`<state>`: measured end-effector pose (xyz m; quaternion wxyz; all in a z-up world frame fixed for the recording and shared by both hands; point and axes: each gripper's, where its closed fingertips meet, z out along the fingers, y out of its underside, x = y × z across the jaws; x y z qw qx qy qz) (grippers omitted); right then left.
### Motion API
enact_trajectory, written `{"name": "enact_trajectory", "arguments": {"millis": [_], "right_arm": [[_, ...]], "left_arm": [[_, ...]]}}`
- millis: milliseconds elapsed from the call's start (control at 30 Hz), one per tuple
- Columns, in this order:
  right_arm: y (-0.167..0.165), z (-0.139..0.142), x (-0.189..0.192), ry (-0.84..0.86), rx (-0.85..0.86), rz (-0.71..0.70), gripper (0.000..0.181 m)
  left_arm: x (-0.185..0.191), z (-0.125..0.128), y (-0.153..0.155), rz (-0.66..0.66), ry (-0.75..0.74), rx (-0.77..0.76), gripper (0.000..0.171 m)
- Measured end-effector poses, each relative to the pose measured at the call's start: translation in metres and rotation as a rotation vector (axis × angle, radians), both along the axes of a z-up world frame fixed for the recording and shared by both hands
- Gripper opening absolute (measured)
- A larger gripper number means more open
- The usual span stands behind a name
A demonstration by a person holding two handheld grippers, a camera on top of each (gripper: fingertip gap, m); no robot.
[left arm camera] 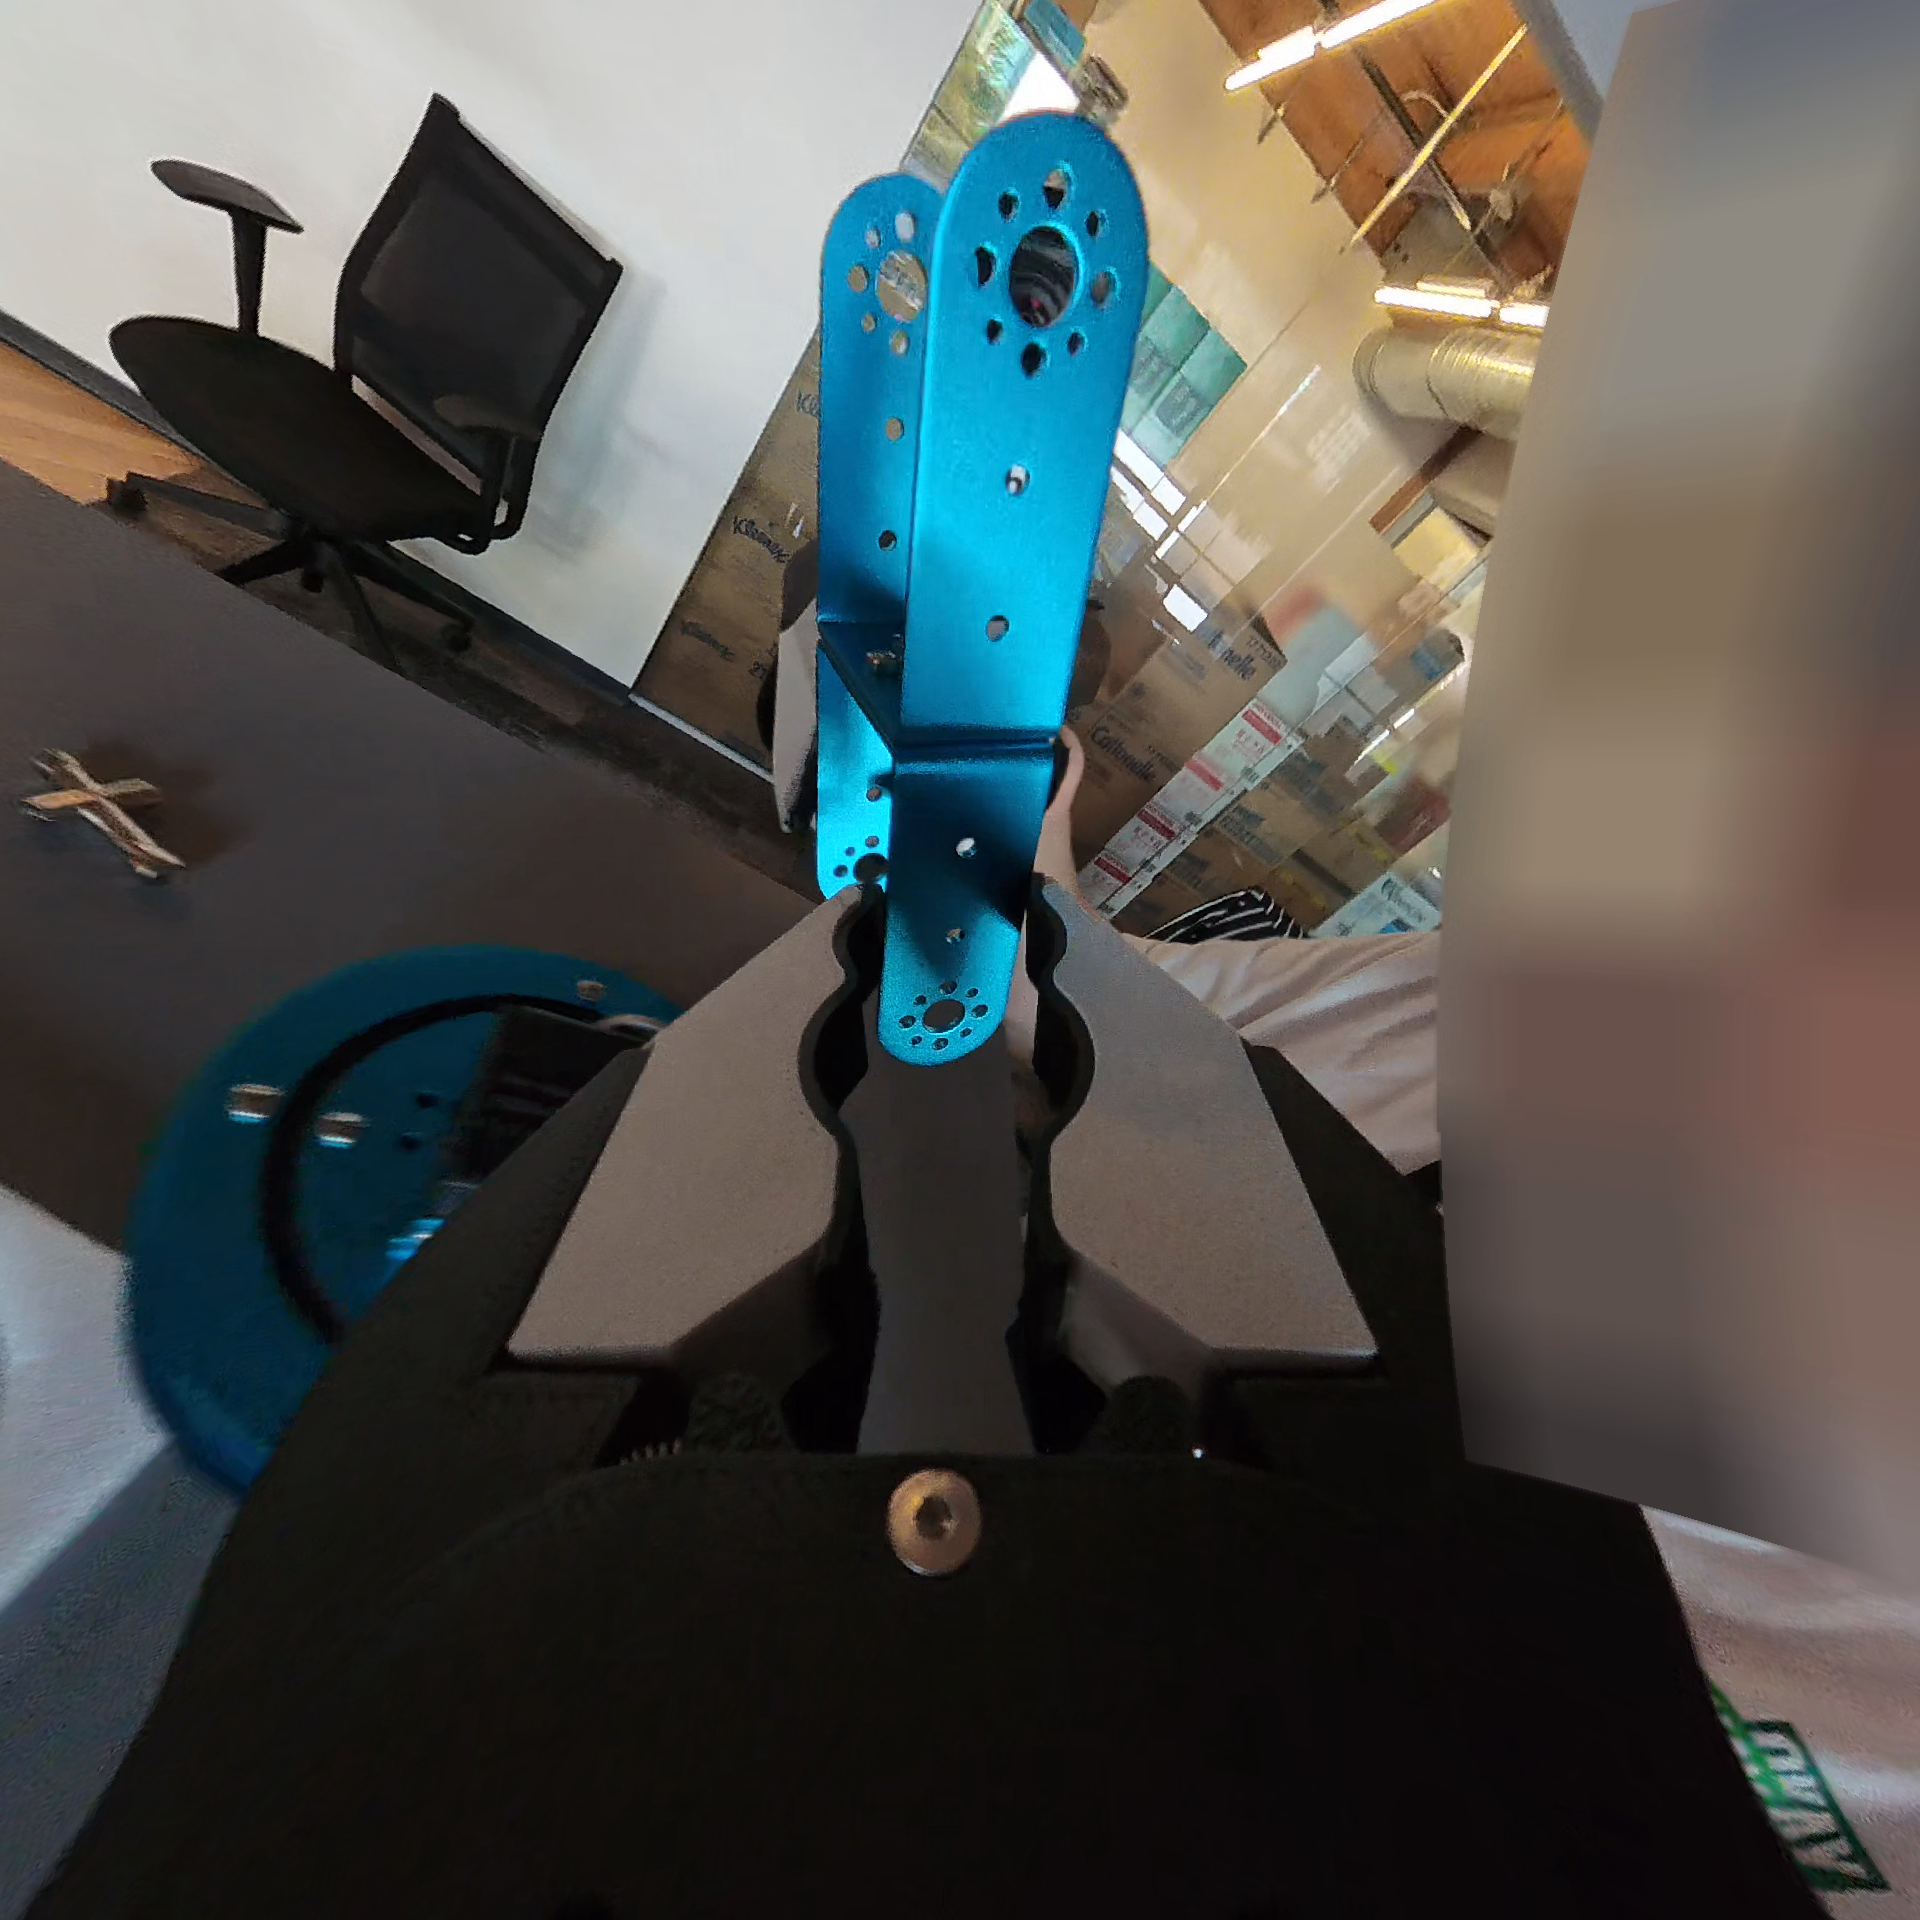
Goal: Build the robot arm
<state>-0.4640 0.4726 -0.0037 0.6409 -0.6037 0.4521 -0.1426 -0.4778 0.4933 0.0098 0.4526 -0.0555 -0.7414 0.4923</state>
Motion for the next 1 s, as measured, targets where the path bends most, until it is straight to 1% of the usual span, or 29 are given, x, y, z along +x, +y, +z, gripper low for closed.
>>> {"name": "enact_trajectory", "arguments": {"millis": [67,133,233,300,333,400,500,567,633,733,767,800,833,900,933,1000], "right_arm": [[0.002,-0.017,-0.030,0.076,0.028,-0.003,0.023],[0.000,-0.040,-0.065,0.169,0.080,-0.001,0.022],[-0.010,-0.069,-0.108,0.308,0.258,-0.003,0.022],[-0.017,-0.088,-0.126,0.392,0.348,-0.006,0.022],[-0.020,-0.096,-0.130,0.428,0.374,-0.020,0.022],[-0.021,-0.108,-0.135,0.484,0.390,-0.022,0.022],[-0.013,-0.121,-0.137,0.549,0.348,-0.010,0.022],[-0.008,-0.133,-0.135,0.590,0.314,-0.025,0.022],[-0.003,-0.144,-0.135,0.637,0.294,-0.036,0.022],[-0.001,-0.144,-0.130,0.654,0.304,-0.065,0.022],[-0.002,-0.145,-0.127,0.657,0.284,-0.075,0.021],[-0.002,-0.148,-0.125,0.676,0.245,-0.074,0.021],[-0.003,-0.150,-0.124,0.685,0.207,-0.071,0.022],[-0.002,-0.149,-0.121,0.678,0.181,-0.069,0.025],[-0.001,-0.148,-0.121,0.673,0.169,-0.050,0.026],[0.004,-0.146,-0.125,0.661,0.143,0.018,0.032]], "left_arm": [[-0.029,-0.014,-0.001,0.017,0.037,0.055,0.026],[-0.062,-0.033,-0.005,0.030,0.085,0.094,0.025],[-0.102,-0.063,-0.012,0.012,0.193,0.166,0.025],[-0.114,-0.078,-0.015,0.003,0.257,0.220,0.027],[-0.117,-0.085,-0.016,0.003,0.283,0.251,0.032],[-0.119,-0.097,-0.013,-0.005,0.312,0.311,0.032],[-0.113,-0.109,0.001,0.035,0.235,0.356,0.031],[-0.109,-0.105,0.011,0.074,0.183,0.317,0.023],[-0.101,-0.109,0.017,0.143,0.048,0.275,0.022],[-0.086,-0.114,0.017,0.264,-0.186,0.171,0.024],[-0.083,-0.116,0.015,0.303,-0.255,0.136,0.021],[-0.082,-0.121,0.012,0.343,-0.318,0.128,0.024],[-0.083,-0.127,0.011,0.366,-0.370,0.146,0.026],[-0.085,-0.141,0.011,0.409,-0.455,0.199,0.029],[-0.084,-0.143,0.011,0.443,-0.485,0.206,0.022],[-0.082,-0.144,0.010,0.514,-0.498,0.218,0.020]]}}
